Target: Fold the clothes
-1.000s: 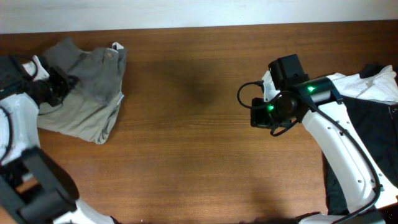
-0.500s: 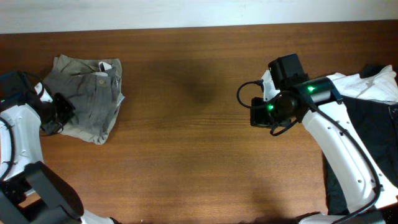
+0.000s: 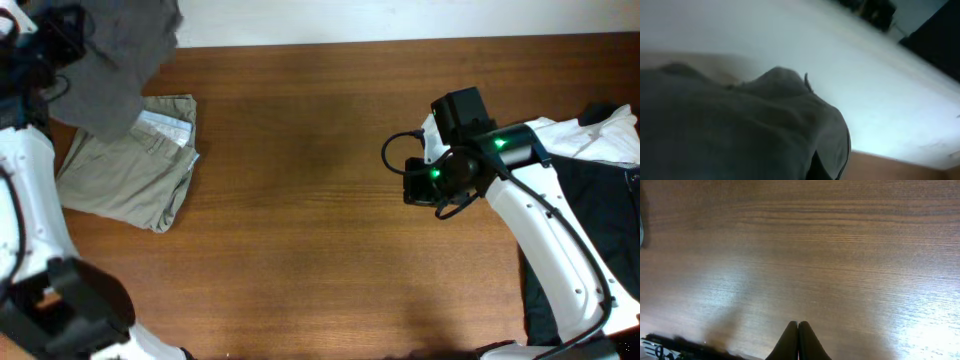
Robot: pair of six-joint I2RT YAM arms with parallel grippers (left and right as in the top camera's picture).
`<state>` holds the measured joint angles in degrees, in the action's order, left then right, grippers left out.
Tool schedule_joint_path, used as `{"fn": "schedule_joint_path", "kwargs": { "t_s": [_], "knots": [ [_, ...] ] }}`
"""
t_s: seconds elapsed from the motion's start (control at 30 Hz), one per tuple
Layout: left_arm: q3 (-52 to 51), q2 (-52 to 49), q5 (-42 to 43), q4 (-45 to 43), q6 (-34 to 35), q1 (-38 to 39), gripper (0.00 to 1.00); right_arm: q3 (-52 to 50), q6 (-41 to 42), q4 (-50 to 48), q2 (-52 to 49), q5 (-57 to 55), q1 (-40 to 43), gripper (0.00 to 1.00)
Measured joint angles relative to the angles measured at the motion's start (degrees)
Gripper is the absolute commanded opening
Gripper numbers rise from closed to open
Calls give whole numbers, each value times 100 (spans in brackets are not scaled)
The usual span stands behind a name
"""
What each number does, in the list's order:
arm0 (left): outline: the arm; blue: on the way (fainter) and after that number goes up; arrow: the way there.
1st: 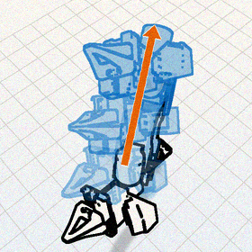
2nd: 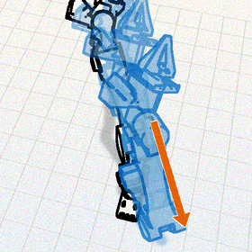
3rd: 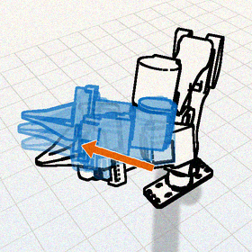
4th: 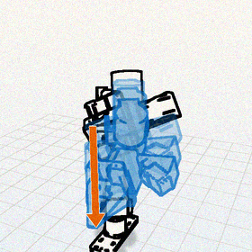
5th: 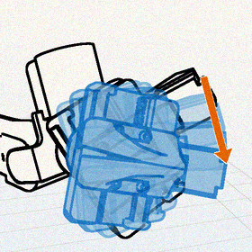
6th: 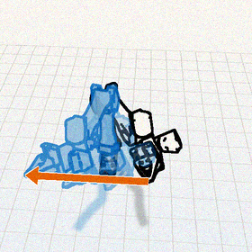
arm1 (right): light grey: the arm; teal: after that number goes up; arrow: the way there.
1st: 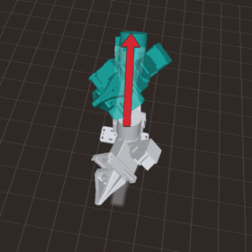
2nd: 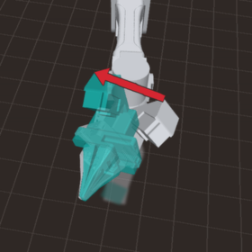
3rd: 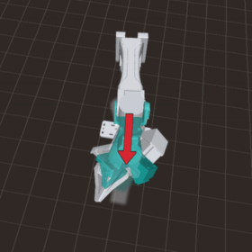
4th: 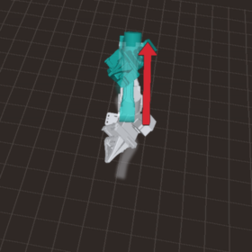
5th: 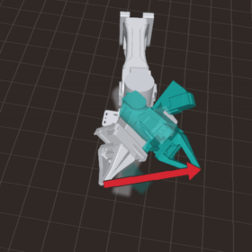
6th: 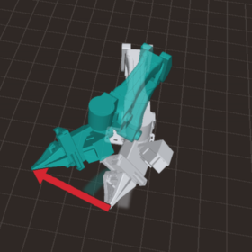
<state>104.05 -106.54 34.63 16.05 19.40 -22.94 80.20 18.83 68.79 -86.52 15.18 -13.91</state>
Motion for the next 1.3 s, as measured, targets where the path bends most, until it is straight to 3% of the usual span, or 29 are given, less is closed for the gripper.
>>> {"fn": "schedule_joint_path", "kwargs": {
  "t_s": [0.17,0.27,0.37,0.47,0.6,0.67,0.73,0.8,0.93,1.03,1.3],
  "knots": [
    [-57,-1178,295,-1008,-289,-4,0,0,7,46,0,2,0,4],
    [-61,-1196,415,-2214,-146,0,0,0,7,72,0,2,0,4],
    [7,-1198,358,-2879,-48,0,0,0,17,101,0,4,0,4],
    [210,-1198,280,-2662,-542,0,0,0,50,177,0,4,0,4],
    [378,-1633,380,-695,-1871,2,0,0,90,219,0,4,0,4],
    [363,-2072,468,-363,-2214,2,0,0,92,219,0,4,0,4],
    [337,-2361,883,-756,-2293,-2,0,0,94,221,0,4,0,4],
    [455,-2378,1646,-1707,-2041,-4,0,0,175,229,0,7,0,4],
    [1506,-2361,2498,-2105,-1805,153,0,0,219,236,0,9,0,4],
    [1683,-2334,2664,-1388,-2144,256,0,0,221,240,0,111,0,4],
    [1665,-2992,2542,3307,-3912,-409,1,0,216,251,0,184,0,4]
  ]
}}
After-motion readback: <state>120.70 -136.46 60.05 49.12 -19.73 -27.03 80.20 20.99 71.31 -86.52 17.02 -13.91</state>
